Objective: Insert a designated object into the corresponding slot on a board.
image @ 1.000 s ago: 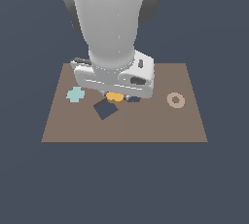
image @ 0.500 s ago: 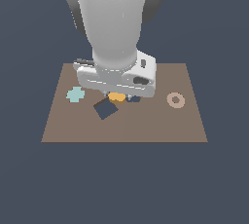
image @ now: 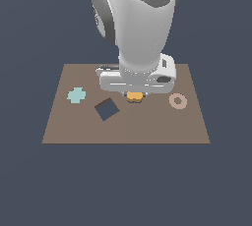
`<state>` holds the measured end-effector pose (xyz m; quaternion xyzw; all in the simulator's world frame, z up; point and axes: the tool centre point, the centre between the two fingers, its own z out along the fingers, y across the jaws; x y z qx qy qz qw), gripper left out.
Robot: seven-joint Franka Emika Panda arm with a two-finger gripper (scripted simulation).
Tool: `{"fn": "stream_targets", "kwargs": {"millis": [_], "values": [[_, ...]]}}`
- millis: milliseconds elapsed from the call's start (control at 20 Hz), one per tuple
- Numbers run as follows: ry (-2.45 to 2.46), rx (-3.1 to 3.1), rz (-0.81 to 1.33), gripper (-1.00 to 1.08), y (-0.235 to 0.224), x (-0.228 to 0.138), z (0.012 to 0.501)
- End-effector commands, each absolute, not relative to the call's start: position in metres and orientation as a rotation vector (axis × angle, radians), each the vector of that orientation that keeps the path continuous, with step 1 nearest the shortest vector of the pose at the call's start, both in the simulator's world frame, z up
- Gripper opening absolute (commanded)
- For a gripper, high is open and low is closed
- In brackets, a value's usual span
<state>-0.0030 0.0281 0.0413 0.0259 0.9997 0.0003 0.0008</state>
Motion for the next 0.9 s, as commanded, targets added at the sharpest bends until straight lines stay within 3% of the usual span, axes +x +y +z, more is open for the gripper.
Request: {"fn": "stream_targets", "kwargs": {"millis": [0,350,400,850], "values": [[3.139,0.081,0.001,-1.0,0.028,-0.003,0.041],[3.14,0.072,0.0,-1.0,0.029,-0.004,0.031],[3.14,0.072,0.0,1.0,0.029,-0.004,0.031],[3.14,0.072,0.0,1.0,0.029,-0.004,0.031]]}}
